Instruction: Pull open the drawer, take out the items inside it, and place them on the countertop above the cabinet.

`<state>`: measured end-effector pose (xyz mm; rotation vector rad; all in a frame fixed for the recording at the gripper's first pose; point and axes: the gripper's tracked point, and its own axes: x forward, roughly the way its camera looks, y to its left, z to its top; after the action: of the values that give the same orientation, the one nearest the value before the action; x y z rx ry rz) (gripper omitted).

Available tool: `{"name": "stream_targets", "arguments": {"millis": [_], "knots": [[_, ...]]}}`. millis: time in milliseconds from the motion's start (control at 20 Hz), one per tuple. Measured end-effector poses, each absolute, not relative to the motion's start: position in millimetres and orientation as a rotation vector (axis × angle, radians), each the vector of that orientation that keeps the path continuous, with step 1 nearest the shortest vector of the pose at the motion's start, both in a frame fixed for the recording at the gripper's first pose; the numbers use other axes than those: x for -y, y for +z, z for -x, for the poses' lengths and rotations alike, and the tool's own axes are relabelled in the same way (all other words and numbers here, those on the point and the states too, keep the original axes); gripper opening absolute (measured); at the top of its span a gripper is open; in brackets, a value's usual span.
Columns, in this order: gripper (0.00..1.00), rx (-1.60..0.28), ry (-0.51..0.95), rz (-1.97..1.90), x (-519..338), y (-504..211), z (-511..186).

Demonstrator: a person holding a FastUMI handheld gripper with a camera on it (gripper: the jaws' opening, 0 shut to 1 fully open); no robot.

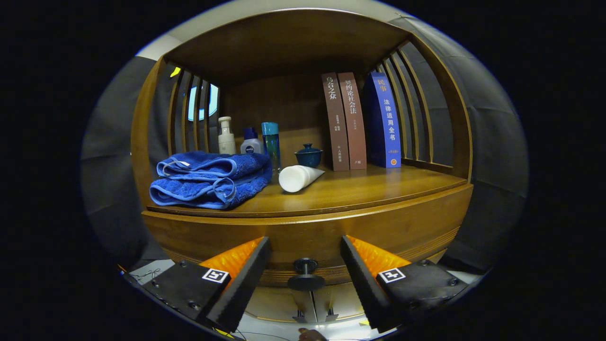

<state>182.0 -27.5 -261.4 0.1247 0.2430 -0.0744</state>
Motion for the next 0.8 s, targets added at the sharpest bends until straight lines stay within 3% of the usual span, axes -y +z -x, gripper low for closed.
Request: {"name": "stream_targets", "arguments": {"millis": [550, 800], "knots": [[0.99, -0.261, -0.079, -0.124, 30.5, -262.0, -179.6], [0.99, -0.217, -0.091, -0.129, 38.2, -230.9, -166.5]]}}
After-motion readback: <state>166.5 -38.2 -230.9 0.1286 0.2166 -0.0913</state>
